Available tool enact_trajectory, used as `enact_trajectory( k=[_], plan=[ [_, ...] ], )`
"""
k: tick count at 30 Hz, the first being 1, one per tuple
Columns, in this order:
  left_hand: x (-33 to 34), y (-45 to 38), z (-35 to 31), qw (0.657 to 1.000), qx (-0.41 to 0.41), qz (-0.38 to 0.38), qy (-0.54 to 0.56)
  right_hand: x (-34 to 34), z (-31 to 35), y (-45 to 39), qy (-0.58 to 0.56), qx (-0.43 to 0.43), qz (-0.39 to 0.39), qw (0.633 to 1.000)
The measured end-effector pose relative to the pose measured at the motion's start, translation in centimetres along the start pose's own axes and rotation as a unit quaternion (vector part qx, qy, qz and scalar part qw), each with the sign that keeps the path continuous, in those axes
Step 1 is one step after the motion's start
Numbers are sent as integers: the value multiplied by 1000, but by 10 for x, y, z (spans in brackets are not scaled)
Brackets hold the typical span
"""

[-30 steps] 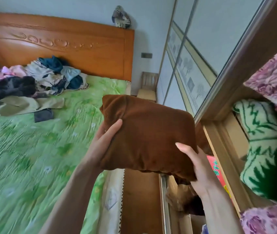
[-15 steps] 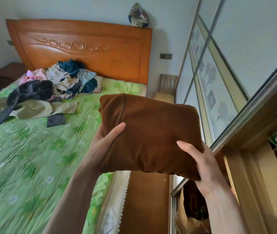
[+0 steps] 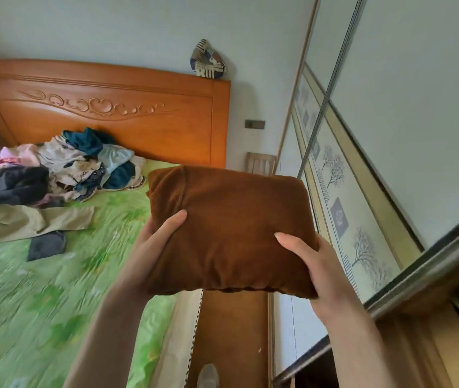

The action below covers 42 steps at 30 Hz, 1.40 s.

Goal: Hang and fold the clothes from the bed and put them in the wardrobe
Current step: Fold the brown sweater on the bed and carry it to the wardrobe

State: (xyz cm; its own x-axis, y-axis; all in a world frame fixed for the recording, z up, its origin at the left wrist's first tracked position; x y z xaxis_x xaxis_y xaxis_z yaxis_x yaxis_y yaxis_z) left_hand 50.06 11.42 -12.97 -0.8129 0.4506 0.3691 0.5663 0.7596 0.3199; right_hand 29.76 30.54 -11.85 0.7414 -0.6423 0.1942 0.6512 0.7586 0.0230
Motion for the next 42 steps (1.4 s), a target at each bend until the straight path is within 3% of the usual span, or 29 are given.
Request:
enact_trajectory(
  k=[11, 28, 34, 39, 42],
  plan=[
    [42, -210, -64, 999, -30, 23, 3, 8, 24, -206, 2, -4, -29, 1000],
    [132, -462, -92, 990, -105, 86, -35, -44, 28, -439, 11, -5, -93, 996],
    [176, -531, -100, 988, -110, 106, -6, -68, 47, -506, 65, -38, -122, 990],
    [194, -570, -106, 986, -114, 122, 13, -76, 54, -538, 179, -82, -176, 965],
    [203, -591, -113, 984, -119, 135, 9, -77, 60, -546, 320, -164, -238, 902]
  ],
)
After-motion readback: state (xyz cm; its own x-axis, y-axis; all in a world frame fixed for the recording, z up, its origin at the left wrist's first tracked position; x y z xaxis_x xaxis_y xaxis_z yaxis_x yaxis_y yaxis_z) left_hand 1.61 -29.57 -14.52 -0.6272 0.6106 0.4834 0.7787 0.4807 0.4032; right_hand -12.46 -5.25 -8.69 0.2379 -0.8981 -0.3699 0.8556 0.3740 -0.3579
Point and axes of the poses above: each hand's wrist, its own y-axis away from the middle knuckle, its own x-axis out of the palm, z = x × y, the point moved 2 cm from there along -y, towards the middle knuckle, and after that the axes turned 9 degrees about -x, right-handed, at the moved point
